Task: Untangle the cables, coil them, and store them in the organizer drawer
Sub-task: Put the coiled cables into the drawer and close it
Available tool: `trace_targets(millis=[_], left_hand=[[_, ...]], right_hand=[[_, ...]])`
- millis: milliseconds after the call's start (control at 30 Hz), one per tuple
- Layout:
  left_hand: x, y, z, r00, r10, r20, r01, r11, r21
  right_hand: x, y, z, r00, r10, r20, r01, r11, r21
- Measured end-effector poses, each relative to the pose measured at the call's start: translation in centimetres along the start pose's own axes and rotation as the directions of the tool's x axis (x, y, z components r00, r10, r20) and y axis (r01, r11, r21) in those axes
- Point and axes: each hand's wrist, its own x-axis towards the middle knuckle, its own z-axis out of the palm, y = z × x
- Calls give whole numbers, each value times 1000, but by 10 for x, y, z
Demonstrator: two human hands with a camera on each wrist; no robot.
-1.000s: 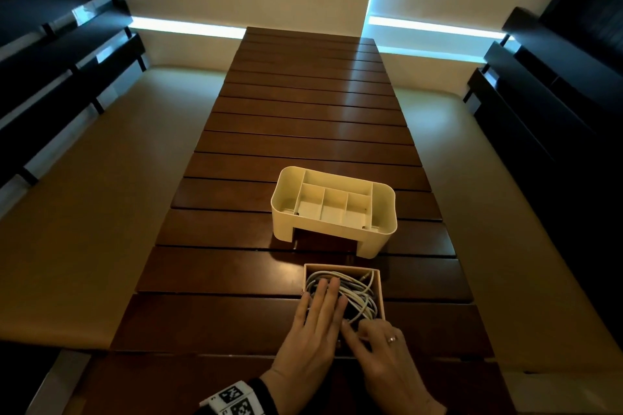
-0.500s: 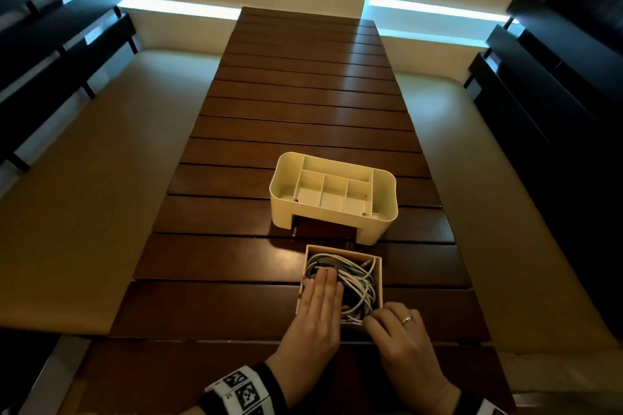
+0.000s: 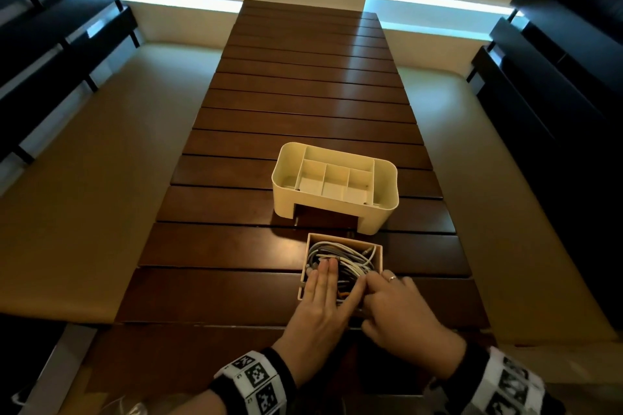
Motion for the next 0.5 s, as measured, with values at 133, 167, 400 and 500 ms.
trace_targets(millis=[133, 167, 400, 500], left_hand=[[-1, 2, 7, 1000, 12, -17, -11, 998, 59], [0, 3, 6, 1000, 7, -6, -6, 998, 69], [-1, 4, 7, 1000, 0, 0, 0, 993, 122], [2, -1, 10, 999, -15, -47, 22, 989, 148]], right_hand=[[19, 11, -55, 955, 182, -235, -123, 962, 245], [31, 15, -64, 913, 214, -346, -144, 965, 217], [122, 60, -78, 964, 254, -84, -248, 966, 73], [134, 76, -76, 972, 234, -29, -222, 949, 224]])
